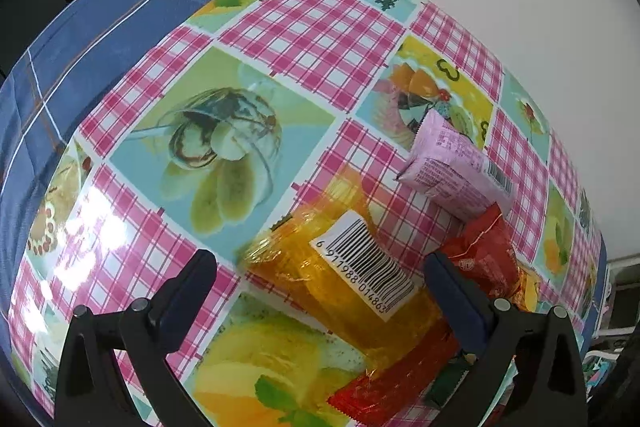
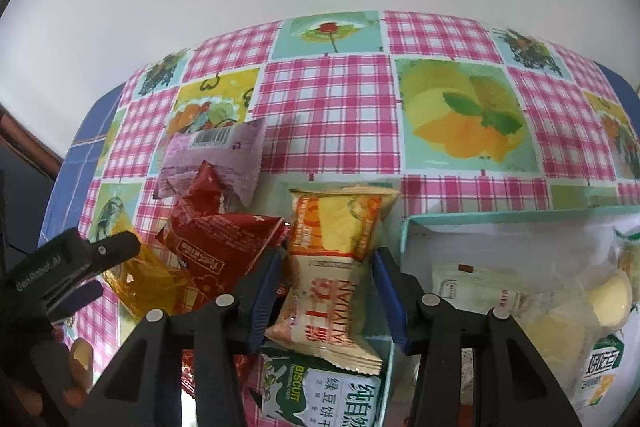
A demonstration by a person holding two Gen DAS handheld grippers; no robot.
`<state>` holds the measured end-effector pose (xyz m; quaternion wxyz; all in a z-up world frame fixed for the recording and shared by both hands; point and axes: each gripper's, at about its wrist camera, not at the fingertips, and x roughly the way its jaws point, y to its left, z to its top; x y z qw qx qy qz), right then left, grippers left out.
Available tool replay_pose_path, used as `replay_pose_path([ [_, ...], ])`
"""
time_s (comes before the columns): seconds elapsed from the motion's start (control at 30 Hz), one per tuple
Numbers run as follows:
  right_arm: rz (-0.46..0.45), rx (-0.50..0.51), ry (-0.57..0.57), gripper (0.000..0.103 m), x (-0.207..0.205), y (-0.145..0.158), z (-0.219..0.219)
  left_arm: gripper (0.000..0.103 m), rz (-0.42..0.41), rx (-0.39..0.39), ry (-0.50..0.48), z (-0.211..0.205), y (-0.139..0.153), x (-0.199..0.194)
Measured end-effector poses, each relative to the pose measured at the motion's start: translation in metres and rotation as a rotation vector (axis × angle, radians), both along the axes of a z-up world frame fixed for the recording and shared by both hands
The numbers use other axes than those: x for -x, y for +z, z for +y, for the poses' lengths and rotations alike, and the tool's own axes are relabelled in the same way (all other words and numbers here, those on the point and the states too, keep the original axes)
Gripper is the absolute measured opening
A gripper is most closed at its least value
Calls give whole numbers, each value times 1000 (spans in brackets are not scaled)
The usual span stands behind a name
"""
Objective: Organize snacks
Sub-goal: 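Grasp the orange barcode pack with the left tool while the right tool grasps the yellow DALIYUAN pack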
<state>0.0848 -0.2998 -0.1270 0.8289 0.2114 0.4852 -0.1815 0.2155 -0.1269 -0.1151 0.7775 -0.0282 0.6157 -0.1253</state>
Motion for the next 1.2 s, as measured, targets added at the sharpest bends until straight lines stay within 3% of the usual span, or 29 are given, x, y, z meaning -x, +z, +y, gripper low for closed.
replay_pose_path([
  [0.4, 42, 9, 27, 51, -5, -10, 8, 101, -10, -71, -8, -10, -10, 3],
  [0.5, 51, 21, 32, 51, -6, -12, 10, 91, -7, -78, -11, -8, -12, 2],
  [0.63, 52, 15, 31, 50, -5, -13, 9, 70, 7, -81, -17, -8, -14, 1],
  [0.83, 53, 6, 22, 46, -4, -13, 7, 53, -8, -93, -41, -8, -16, 4],
  [0.97, 56, 1, 19, 39, -2, -11, 7, 44, -16, -98, -55, -14, -14, 5],
  [1.2, 35, -6, 6, 37, 2, 1, 6, 42, -47, -78, -47, -15, 5, 8],
])
